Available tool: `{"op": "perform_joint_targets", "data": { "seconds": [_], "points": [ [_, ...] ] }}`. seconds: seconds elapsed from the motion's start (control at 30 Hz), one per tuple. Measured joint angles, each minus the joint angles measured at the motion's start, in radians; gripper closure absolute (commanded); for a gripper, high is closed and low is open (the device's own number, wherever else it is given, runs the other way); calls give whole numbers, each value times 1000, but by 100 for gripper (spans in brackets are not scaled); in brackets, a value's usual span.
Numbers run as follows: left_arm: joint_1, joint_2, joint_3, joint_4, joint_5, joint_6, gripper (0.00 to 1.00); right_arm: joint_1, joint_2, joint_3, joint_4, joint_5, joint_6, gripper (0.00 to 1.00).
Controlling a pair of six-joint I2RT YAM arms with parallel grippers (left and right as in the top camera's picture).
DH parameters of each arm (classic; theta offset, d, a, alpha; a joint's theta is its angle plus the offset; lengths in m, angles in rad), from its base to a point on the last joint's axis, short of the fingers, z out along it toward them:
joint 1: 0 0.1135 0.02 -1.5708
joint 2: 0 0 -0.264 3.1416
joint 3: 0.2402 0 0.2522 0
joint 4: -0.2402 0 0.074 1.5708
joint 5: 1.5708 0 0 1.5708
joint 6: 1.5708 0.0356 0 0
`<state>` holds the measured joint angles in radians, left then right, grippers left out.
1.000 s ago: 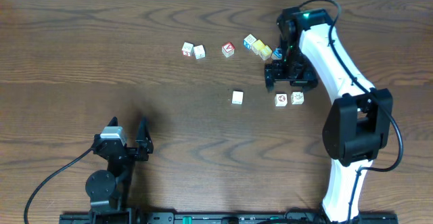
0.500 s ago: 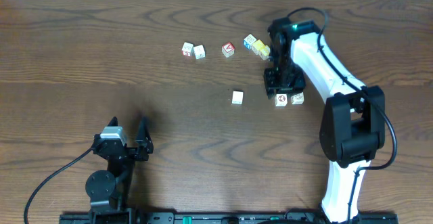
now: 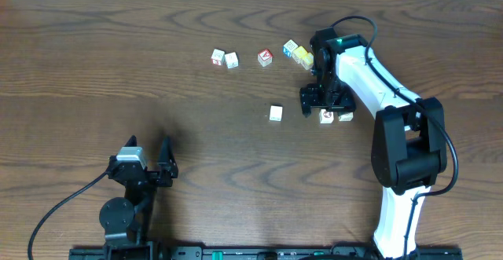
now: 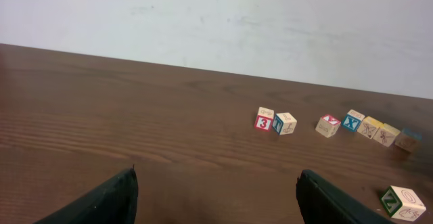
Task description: Lift 3 blocks
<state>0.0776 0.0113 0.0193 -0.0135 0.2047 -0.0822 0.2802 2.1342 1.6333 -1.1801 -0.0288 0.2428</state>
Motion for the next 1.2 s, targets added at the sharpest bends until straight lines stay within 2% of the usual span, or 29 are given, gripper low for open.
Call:
{"op": "perform_joint_targets", "data": {
  "seconds": [0.1,0.2,0.33,0.77,0.97,1.2],
  "points": [
    [0,0,0,0,0,0,25,0,-1,-12,28,5,-3,26],
    [0,0,0,0,0,0,25,0,-2,-41,57,6,0,29],
    [0,0,0,0,0,0,25,0,-2,-73,66,6,5,38],
    [0,0,0,0,0,0,25,0,-2,-73,106,-18,37,59],
    [0,0,0,0,0,0,25,0,-2,-73,121,-55,55,61],
    [0,0,0,0,0,0,25,0,-2,-73,143,-100,86,70]
  ]
}}
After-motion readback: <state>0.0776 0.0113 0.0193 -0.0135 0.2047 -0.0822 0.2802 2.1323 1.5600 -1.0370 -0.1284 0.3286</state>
